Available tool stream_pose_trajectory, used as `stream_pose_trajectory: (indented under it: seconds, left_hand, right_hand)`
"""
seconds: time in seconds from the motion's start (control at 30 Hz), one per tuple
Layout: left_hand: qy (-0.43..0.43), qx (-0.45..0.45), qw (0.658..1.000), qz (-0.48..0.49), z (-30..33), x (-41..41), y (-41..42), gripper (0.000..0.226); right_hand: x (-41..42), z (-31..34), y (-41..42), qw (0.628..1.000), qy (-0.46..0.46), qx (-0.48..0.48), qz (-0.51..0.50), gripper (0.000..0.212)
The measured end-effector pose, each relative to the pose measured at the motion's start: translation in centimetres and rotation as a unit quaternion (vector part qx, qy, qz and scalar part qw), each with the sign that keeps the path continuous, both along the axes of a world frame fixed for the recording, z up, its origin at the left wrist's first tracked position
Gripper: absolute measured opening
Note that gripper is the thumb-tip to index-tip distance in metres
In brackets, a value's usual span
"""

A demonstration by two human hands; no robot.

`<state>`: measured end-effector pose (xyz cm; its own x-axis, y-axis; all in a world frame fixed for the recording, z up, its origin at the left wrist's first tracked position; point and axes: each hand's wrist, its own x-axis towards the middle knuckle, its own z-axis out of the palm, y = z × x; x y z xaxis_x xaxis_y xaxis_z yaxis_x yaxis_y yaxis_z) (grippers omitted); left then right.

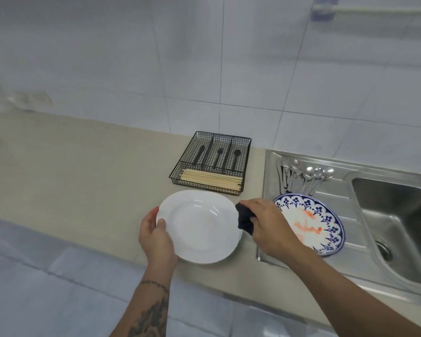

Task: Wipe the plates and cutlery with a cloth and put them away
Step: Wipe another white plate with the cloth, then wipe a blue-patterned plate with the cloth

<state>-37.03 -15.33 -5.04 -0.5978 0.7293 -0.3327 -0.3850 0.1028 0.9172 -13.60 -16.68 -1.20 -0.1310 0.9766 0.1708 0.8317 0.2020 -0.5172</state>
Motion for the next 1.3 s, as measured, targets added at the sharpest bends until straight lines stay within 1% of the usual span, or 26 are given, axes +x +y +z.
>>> stream_pose_trajectory:
  seconds: [0.07,0.23,0.63,0.73,0.8,0.93,1.0,1.1,1.2,1.3]
  left_hand:
    - [0.029,-0.004,1.0,-0.005,-0.2,-0.3,0.2,0.038]
    - [0.137,-0.016,0.99,-0.04,-0.3,-0.5,0.6,0.046]
    - [0.202,-0.058,0.971,-0.115,-2.2,-1.0,0.6,0.05]
    - [0.248,-0.069,0.958,-0.124,-2.1,-0.8,0.3,0.051]
    - [0.286,-0.054,0.948,-0.126,-1.7,-0.2,0.2,0.051]
    - [0.329,0.016,0.926,-0.184,-0.1,3.8,0.4,0.048]
    - [0.35,0.052,0.905,-0.236,0.7,6.9,0.3,0.047]
    - [0.342,0.08,0.878,-0.325,0.4,12.0,0.0,0.046]
    - [0.33,0.069,0.857,-0.389,-0.7,16.7,-0.4,0.045]
    - [0.294,0.019,0.871,-0.394,-2.0,20.4,-0.3,0.054]
  right_hand:
    - [-0.1,-0.3,-0.1,1.0,-0.005,-0.008,-0.003,0.046]
    - [0.0,-0.6,-0.6,1.0,-0.001,-0.011,-0.017,0.047]
    - [2.5,-0.7,-0.9,0.998,0.035,-0.003,-0.045,0.047]
    - [4.0,-0.6,-1.2,0.997,0.028,-0.001,-0.066,0.046]
    - [5.2,-0.4,-1.4,0.997,0.023,0.003,-0.079,0.045]
    - [8.0,0.0,-2.2,0.993,0.029,0.017,-0.115,0.044]
    - [9.6,0.4,-2.9,0.989,0.046,0.021,-0.138,0.044]
    - [12.2,0.7,-3.9,0.984,0.064,0.024,-0.165,0.045]
    - [14.7,0.5,-4.6,0.981,0.069,0.021,-0.181,0.046]
    - [16.9,0.0,-5.1,0.981,0.072,0.008,-0.177,0.045]
